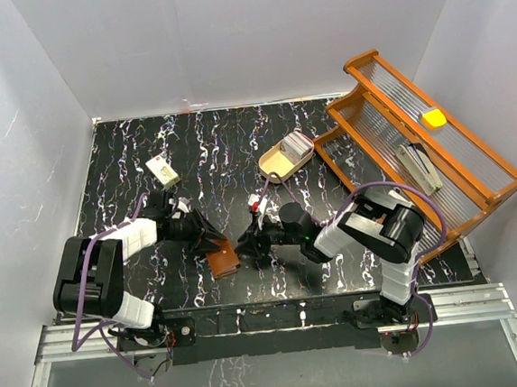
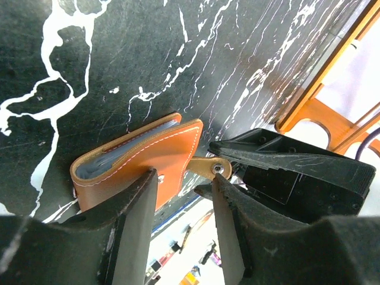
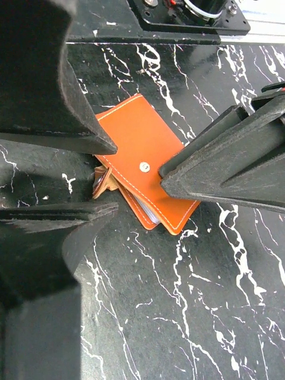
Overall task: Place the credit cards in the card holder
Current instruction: Close the card holder at the center of the board.
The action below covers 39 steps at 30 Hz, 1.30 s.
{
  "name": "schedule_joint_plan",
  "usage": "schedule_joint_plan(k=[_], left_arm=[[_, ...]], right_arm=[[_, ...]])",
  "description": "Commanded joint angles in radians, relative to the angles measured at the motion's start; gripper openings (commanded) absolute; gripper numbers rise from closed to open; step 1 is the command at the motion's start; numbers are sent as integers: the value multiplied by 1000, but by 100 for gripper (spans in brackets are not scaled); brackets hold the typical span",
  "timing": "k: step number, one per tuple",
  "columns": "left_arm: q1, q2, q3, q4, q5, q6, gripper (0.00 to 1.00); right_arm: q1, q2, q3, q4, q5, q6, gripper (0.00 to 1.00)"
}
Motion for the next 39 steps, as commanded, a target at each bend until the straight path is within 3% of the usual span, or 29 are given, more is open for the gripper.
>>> schedule_joint_plan(k=[1,5,10,15,19,23,34,39], left_arm=[[-4,-32,25,-110,-74,40,42],[-4,-89,82,-214,-159,75,44],[-3,-116,96,-297,-247,103,46],[-5,-140,43,-284,-258,89,50],[-22,-126,12,-242,-237,65,51],[-39,-92,2,-227,-252,54,51],[-99,-41,45,-283,-369,69,28],[-108,-24,48,-278,-370,75,26]], right_arm=[[-6,-74,-12,-2,-16,1,38],[-6,-137,-48,-4,-14,102,47],[-7,-195,-13,-193,76,272,51],[-7,-250,-20,-250,141,443,52],[-7,-265,19,-395,207,551,54],[-7,-226,29,-370,205,624,56],[-7,-133,102,-373,160,669,51],[-7,-123,118,-382,146,624,46]])
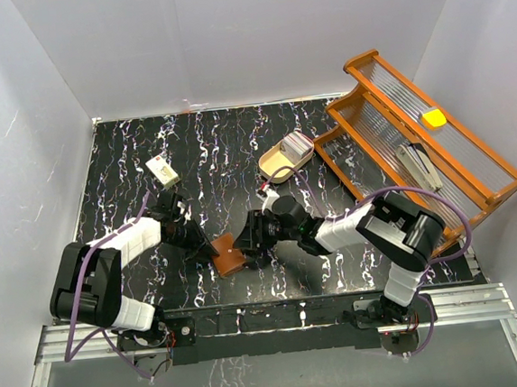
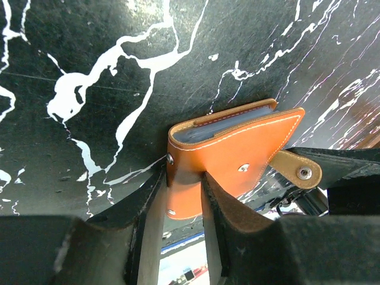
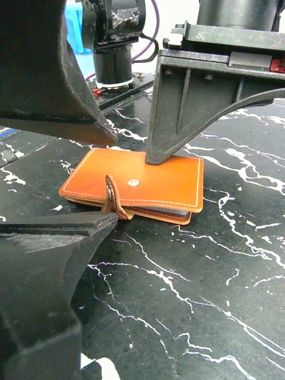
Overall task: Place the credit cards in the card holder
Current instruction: Close the card holder at the center of the board.
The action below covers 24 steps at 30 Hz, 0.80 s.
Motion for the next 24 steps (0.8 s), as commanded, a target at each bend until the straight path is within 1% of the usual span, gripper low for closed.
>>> schedule_joint_plan(k=[1,8,13,16,20,24], left_arm=[[-11,29,2,-24,-72,17,26],[-14,34,-9,16,-39,10,25],[-13,42,-19,53,-6,-4,25],[-13,43,-18,59,4,-7,25],[-13,41,-15,64,8,-8,25],[-13,39,-17,90,31,-14,25]], right_arm=[[-4,7,57,13,-16,-45,46],[-4,7,112,-72,-25,-158,45],[-3,61,143,-81,-77,-177,45],[2,82,151,-76,-105,-179,42],[5,92,151,-85,-104,-192,36],[4,98,169,-142,-93,-225,32]])
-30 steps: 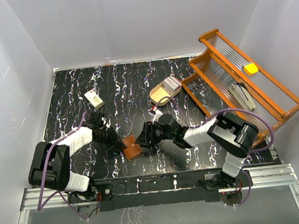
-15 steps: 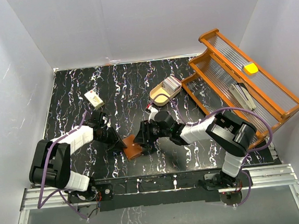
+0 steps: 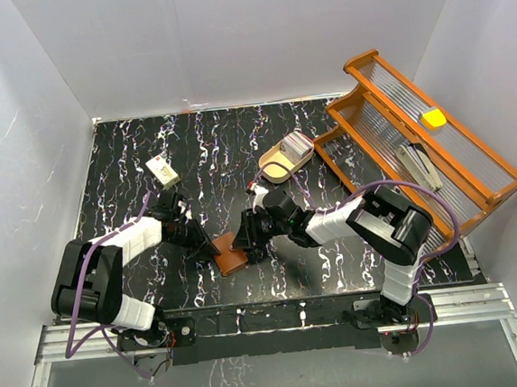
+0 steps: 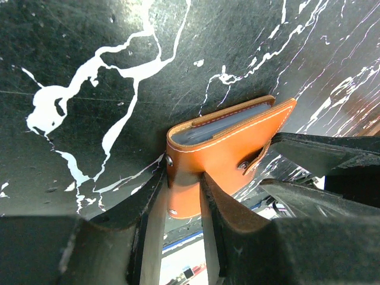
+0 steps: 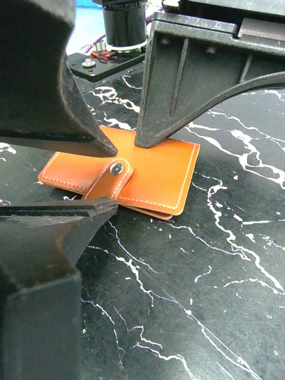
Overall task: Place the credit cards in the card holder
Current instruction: Close the card holder at the center of the board.
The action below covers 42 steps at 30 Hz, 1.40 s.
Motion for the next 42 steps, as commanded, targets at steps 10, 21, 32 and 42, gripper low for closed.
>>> schedule_joint_plan(k=[10,21,32,42], left_arm=[[-10,18,-20,93,34,-17,25],[-9,41,-21,92,24,1,25],[-9,-31,45,52,61,-26,24],[-9,-55,62,26,38,-28,30]], right_arm=[[35,41,108,-132,4,-94,23],[62,6,155,-276,49,-154,22],[54,-42,179,-262,108,-122,23],[52,-61,208,-324,149,-96,28]])
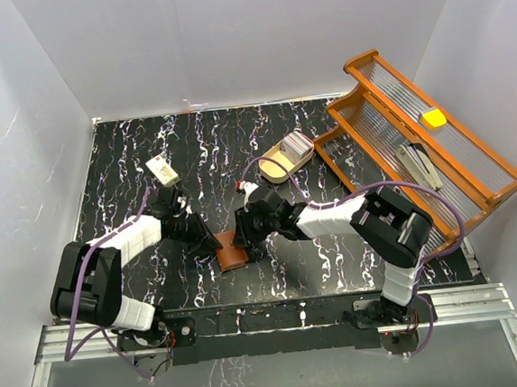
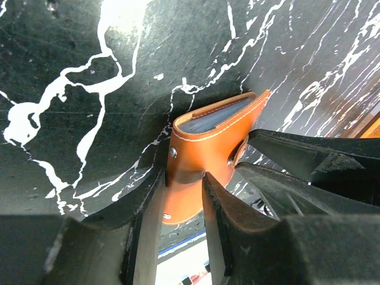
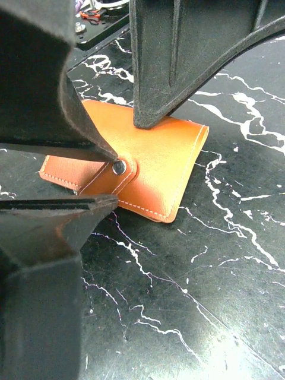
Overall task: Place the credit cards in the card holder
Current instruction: Close the card holder at the center of the board.
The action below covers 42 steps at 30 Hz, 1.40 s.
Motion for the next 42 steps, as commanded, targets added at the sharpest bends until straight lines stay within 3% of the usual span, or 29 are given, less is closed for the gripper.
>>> schedule_joint_plan(k=[1,7,12,20,42], left_arm=[[-6,-41,41,-1,16,-16,31],[-7,-42,43,-23,-12,-1,34],[-8,-47,31,-3,-1,-8,35],[-9,-34,-18,139,123,-62,20],[-13,34,-59,137,48,-30,19]], right_arm=[[12,-74,46,5,26,12,30],[12,-101,54,-32,49,4,32],[12,-83,59,-38,46,6,28],[12,-34,79,-36,20,8,24],[16,-9,73,-76,-25,-23,20]])
